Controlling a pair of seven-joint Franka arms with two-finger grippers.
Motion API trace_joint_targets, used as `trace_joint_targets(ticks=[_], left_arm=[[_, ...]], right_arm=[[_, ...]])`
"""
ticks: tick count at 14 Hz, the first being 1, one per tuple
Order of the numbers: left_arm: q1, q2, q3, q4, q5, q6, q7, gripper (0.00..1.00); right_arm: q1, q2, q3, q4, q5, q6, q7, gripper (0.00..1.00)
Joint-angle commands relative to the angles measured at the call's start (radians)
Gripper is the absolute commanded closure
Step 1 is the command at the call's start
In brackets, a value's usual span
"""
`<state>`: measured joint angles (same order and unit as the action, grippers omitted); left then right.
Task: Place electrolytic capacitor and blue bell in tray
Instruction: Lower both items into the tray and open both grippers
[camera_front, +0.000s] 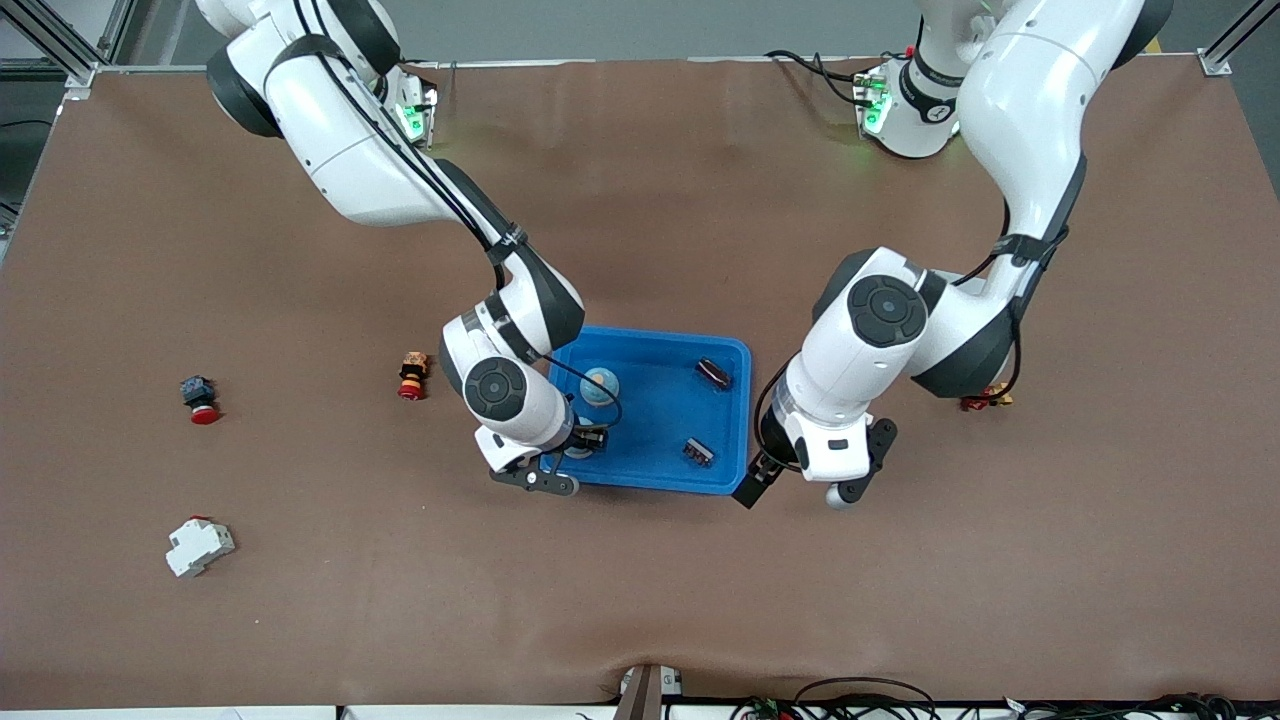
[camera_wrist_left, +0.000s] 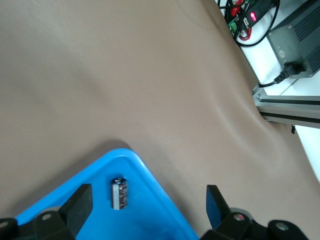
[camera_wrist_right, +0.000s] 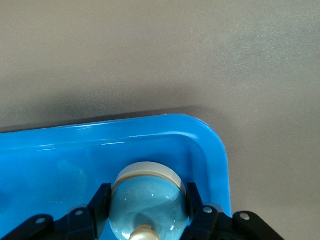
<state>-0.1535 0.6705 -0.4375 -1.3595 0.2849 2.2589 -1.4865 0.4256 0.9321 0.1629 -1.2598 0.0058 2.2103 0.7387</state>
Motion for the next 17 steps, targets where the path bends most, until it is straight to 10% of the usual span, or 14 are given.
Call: trace_joint_targets(ticks=[1,9,10,11,17], left_arm=[[0.035,-0.087,0.005,-0.02,0.02,-0.116,0.101,0.0],[0.112,-0.248,0.003,-0.018,0.008,-0.375,0.342,0.0],[0.123,-0.262,0.003,-0.017,0.008,-0.41,0.404,0.0],[0.138,-0.276,0.005,-0.016,0.008,-0.429,0.469,0.0],[0.218,-0.321,-0.001,0.0,-0.004,-0.576,0.776,0.0]], right_arm=[[0.024,0.014,-0.011,0.026,0.002,-0.006,0.016,0.51],[0.033,0.014,-0.01,0.026,0.008,-0.006,0.021,0.45],[0.033,0.013,-0.01,0.026,0.008,-0.006,0.021,0.36],[0.031,0.013,-0.011,0.026,0.003,-0.006,0.016,0.05],[0.027,-0.036,-0.006,0.026,0.006,-0.058,0.005,0.0]])
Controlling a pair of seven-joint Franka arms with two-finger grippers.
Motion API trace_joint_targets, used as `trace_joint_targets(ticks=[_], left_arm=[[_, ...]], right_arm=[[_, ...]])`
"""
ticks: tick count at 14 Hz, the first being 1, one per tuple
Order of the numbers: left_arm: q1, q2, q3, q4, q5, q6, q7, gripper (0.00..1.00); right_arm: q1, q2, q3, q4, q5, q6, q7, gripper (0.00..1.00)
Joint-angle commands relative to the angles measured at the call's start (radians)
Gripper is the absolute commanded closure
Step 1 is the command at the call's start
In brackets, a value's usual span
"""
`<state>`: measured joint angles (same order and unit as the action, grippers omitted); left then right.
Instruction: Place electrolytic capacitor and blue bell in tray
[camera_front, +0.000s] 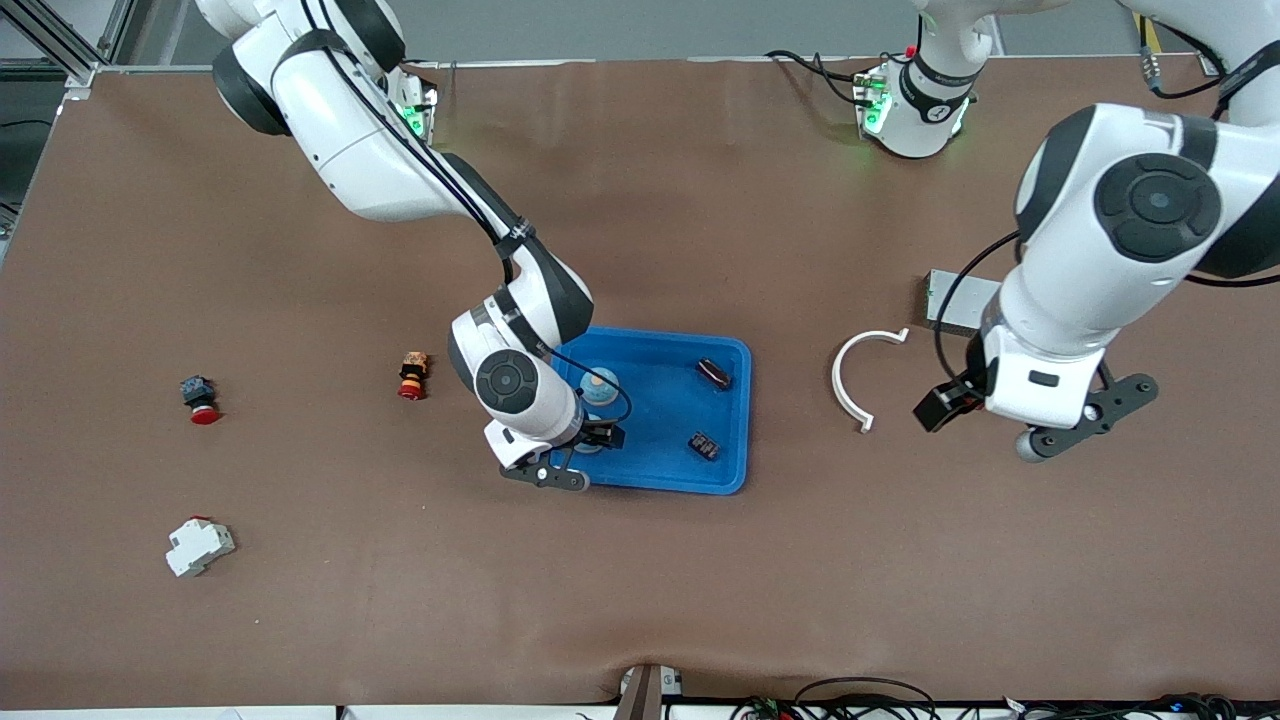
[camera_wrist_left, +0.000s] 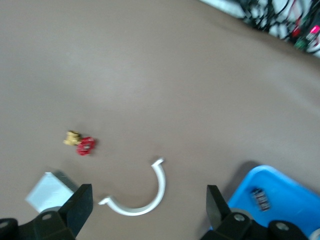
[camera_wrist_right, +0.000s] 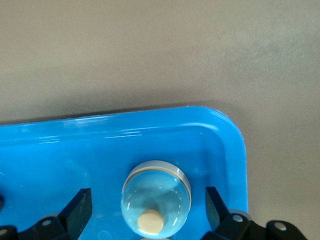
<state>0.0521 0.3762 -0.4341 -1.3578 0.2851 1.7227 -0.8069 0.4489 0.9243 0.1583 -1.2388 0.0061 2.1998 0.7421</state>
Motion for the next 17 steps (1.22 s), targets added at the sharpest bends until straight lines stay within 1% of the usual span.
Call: trace_joint_targets(ticks=[1,4,5,7,8,9,10,12,13,15,17], left_arm=[[0.015,-0.052,0.001,0.002,-0.007,-0.04,0.133,0.0],[0.095,-0.097,-0.008,0.0,-0.047,-0.04,0.161,0.0],[0.101,-0.118,-0.008,-0.006,-0.05,-0.046,0.178,0.0],[0.1,-0.15,0.008,-0.004,-0.058,-0.098,0.285,0.0],[0.094,-0.175,0.041,-0.007,-0.06,-0.107,0.335,0.0],[0.077,-0.204,0.093,-0.009,-0.075,-0.132,0.389,0.0],[0.054,-0.224,0.139,-0.01,-0.114,-0.153,0.441,0.0],[-0.017,-0.269,0.271,-0.017,-0.176,-0.201,0.48,0.0],[-0.032,-0.281,0.316,-0.018,-0.194,-0.222,0.508,0.0],[-0.084,-0.318,0.404,-0.03,-0.216,-0.252,0.587,0.0],[-0.126,-0.365,0.481,-0.072,-0.242,-0.261,0.635,0.0]], right_arm=[[0.001,-0.05,-0.002,0.005,0.006,-0.086,0.002,0.0],[-0.009,-0.123,-0.002,0.005,0.009,-0.228,0.003,0.0],[-0.01,-0.152,-0.002,0.002,0.009,-0.273,0.003,0.0],[-0.019,-0.231,-0.002,-0.034,0.011,-0.354,-0.013,0.0],[-0.033,-0.29,-0.002,-0.077,0.012,-0.376,-0.041,0.0],[-0.048,-0.355,0.0,-0.132,0.014,-0.382,-0.07,0.0],[-0.058,-0.416,0.0,-0.189,0.014,-0.382,-0.094,0.0],[-0.087,-0.523,0.0,-0.292,0.014,-0.384,-0.136,0.0],[-0.101,-0.568,0.0,-0.338,0.014,-0.394,-0.173,0.0],[-0.134,-0.654,-0.002,-0.405,0.014,-0.426,-0.239,0.0],[-0.177,-0.735,-0.002,-0.459,0.014,-0.478,-0.312,0.0]])
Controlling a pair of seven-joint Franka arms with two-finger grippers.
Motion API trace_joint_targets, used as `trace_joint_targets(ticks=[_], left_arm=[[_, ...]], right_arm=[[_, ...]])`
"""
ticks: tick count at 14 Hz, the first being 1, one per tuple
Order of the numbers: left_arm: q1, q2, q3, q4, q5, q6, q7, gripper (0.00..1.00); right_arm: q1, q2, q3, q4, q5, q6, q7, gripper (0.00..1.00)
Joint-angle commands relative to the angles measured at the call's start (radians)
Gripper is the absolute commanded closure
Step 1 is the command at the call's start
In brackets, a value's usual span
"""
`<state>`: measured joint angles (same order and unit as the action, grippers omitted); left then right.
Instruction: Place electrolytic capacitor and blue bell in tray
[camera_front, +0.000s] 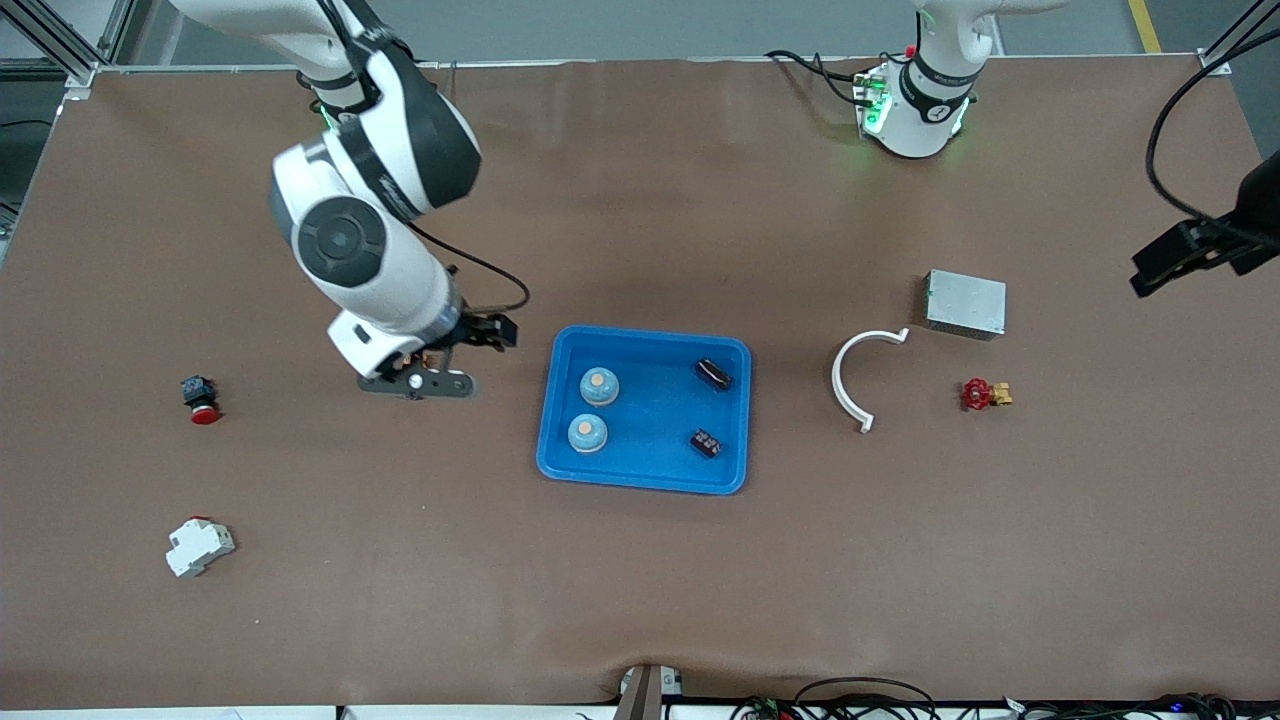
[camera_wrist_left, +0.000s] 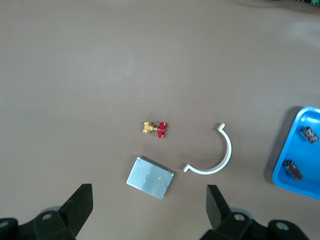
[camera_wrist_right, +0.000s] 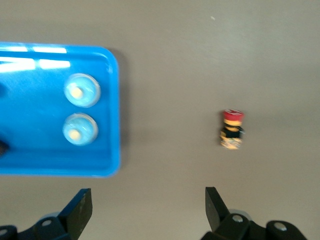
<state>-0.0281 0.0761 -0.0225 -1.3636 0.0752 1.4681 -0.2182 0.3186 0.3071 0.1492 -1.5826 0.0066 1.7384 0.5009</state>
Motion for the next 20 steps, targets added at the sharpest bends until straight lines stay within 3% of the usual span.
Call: trace_joint_targets(ticks=[1,3,7,11,17,20], left_arm=[[-0.068,-0.085,0.108,-0.084,-0.046,-0.012,0.054,0.0],[-0.101,-0.104,0.159,-0.098,-0.066,-0.04,0.06,0.0],[-0.111,-0.114,0.19,-0.103,-0.072,-0.048,0.147,0.0],[-0.125,-0.114,0.199,-0.111,-0.086,-0.028,0.166,0.0],[-0.139,-0.098,0.184,-0.111,-0.087,0.027,0.163,0.0],[-0.171,-0.093,0.179,-0.127,-0.09,0.061,0.148,0.0]], right_arm=[[-0.061,-0.155,0.006,-0.132,0.013,-0.042,-0.097,0.0],[-0.107,-0.221,0.006,-0.168,0.015,-0.071,-0.142,0.0],[-0.211,-0.325,0.001,-0.237,0.015,-0.097,-0.307,0.0],[-0.341,-0.361,0.0,-0.203,0.018,-0.117,-0.338,0.0],[-0.411,-0.385,-0.005,-0.145,0.018,-0.12,-0.402,0.0],[-0.412,-0.378,-0.077,-0.104,0.019,-0.111,-0.507,0.0]])
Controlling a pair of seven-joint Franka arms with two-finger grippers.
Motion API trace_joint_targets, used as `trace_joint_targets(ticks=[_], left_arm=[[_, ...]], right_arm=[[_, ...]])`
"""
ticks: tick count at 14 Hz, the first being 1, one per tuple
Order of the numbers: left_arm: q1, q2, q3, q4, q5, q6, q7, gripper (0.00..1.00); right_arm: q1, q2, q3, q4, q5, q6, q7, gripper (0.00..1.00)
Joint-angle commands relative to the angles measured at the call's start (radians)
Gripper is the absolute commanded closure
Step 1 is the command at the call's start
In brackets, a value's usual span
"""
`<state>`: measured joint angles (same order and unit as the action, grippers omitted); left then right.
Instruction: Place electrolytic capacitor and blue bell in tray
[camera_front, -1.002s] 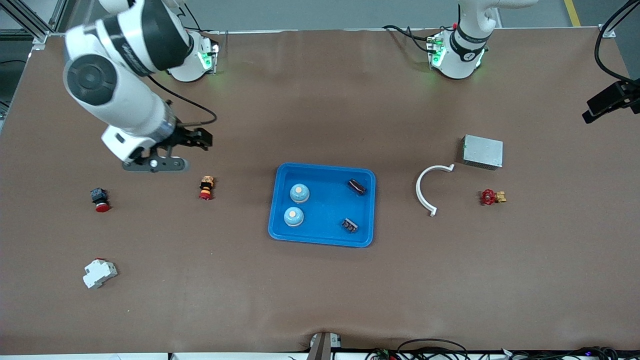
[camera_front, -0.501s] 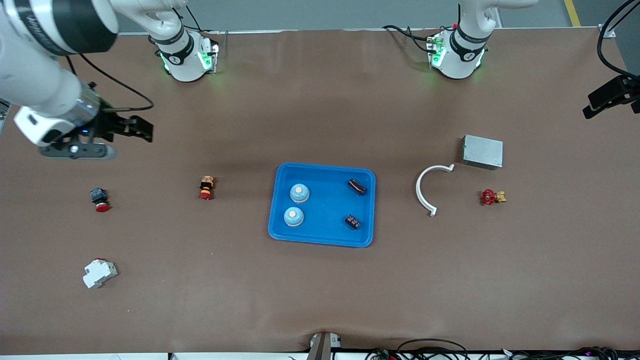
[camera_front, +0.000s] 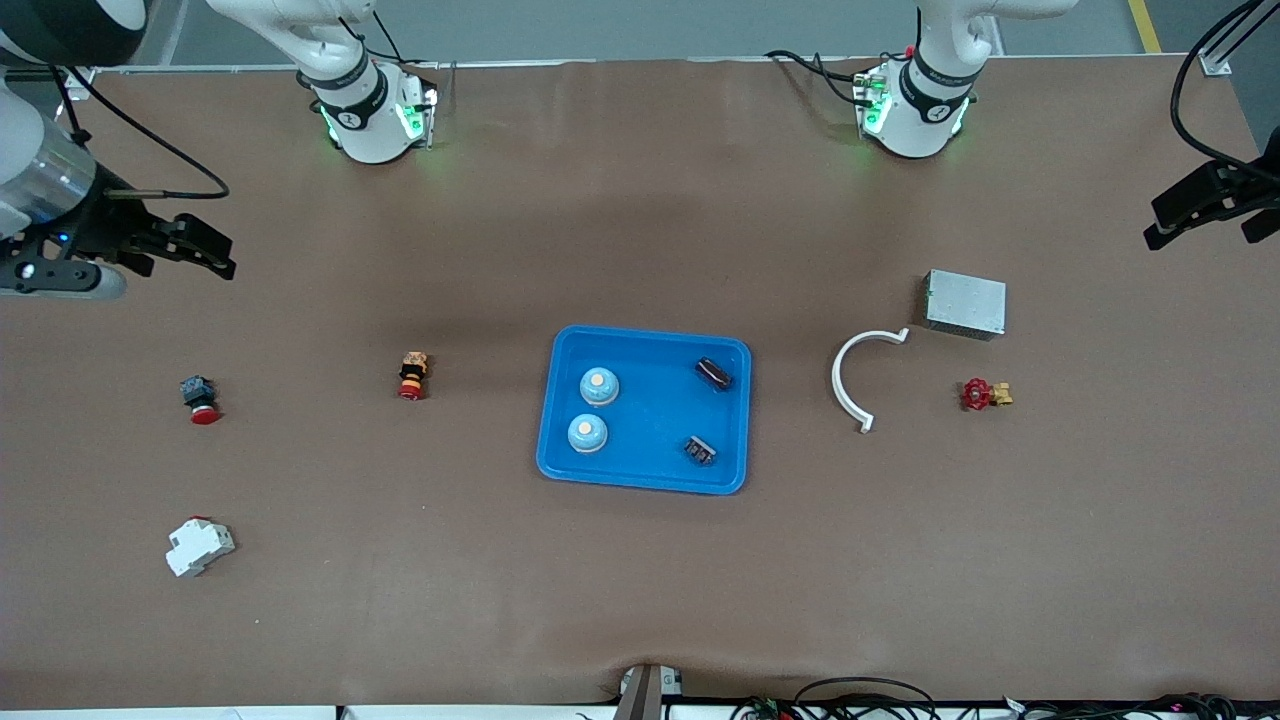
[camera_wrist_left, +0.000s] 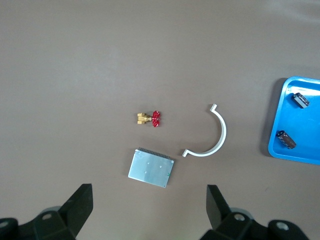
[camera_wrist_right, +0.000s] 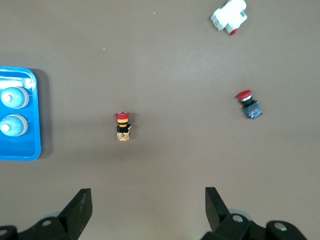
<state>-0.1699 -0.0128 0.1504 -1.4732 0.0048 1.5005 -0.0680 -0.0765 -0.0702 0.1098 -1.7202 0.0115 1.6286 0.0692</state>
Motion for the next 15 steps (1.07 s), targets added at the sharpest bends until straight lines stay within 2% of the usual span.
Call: trace_joint_targets(ticks=[1,4,7,15], left_arm=[[-0.054,-0.006,0.015,-0.03,-0.02,0.043,-0.007,0.0],[-0.082,-0.009,0.035,-0.042,-0.02,0.057,-0.018,0.0],[-0.097,-0.01,0.04,-0.048,-0.02,0.072,-0.052,0.0],[-0.092,-0.001,0.035,-0.05,-0.019,0.093,-0.049,0.0]], right_arm=[[-0.014,0.003,-0.053,0.053,0.013,0.0,-0.087,0.0],[-0.014,0.015,-0.061,0.105,0.01,-0.013,-0.091,0.0],[-0.011,0.053,-0.071,0.185,0.015,-0.11,-0.088,0.0],[-0.006,0.053,-0.07,0.191,0.008,-0.142,-0.091,0.0]])
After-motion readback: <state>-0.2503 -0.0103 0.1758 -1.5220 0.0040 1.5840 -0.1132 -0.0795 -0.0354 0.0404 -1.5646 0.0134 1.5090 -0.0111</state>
